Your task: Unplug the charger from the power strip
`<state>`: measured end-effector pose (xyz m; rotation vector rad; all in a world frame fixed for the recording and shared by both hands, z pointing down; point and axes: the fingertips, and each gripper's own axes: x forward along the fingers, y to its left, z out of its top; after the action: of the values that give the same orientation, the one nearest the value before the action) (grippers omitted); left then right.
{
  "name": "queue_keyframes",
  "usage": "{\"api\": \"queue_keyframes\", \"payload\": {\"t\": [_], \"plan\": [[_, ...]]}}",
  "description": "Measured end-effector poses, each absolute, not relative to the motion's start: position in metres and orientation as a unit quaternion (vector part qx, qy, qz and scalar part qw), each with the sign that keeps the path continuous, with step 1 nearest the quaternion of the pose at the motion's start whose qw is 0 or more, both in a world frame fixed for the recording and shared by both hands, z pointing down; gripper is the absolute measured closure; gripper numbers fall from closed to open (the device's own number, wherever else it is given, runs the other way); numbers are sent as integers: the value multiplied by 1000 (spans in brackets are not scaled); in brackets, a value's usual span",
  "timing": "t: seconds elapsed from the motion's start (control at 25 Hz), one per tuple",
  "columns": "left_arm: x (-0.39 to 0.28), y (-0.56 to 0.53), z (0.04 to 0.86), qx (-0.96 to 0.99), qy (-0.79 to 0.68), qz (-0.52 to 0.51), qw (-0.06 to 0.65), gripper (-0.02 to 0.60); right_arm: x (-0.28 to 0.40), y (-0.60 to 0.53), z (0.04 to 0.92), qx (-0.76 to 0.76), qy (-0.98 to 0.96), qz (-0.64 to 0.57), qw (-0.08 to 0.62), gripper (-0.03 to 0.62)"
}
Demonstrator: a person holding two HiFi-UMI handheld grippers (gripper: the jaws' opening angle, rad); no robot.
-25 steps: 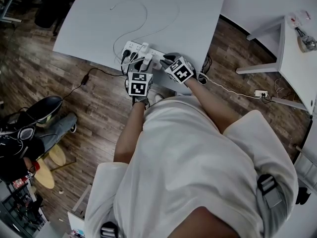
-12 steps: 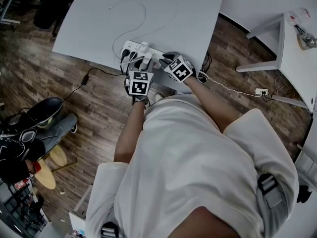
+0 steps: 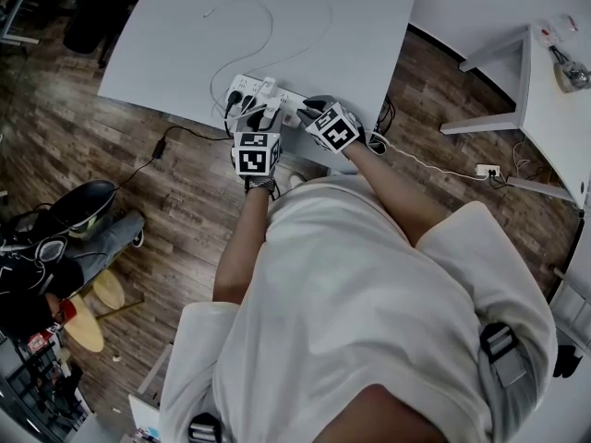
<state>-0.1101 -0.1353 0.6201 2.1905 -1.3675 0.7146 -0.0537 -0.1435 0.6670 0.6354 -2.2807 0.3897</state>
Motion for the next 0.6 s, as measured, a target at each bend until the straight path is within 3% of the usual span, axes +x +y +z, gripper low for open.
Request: {"api": "queue_keyframes", "payload": {"t": [0.24, 0.48, 0.6], "plan": [[-111, -136, 619, 793, -502, 247, 243, 442, -53, -144, 668, 246, -886, 151, 363, 502], [-97, -136, 622, 804, -475, 320, 164, 440, -51, -144, 671, 244, -888, 147, 361, 501], [-98, -136, 622, 804, -472, 324, 159, 440, -51, -144, 671, 245, -886, 148, 364, 501]]}}
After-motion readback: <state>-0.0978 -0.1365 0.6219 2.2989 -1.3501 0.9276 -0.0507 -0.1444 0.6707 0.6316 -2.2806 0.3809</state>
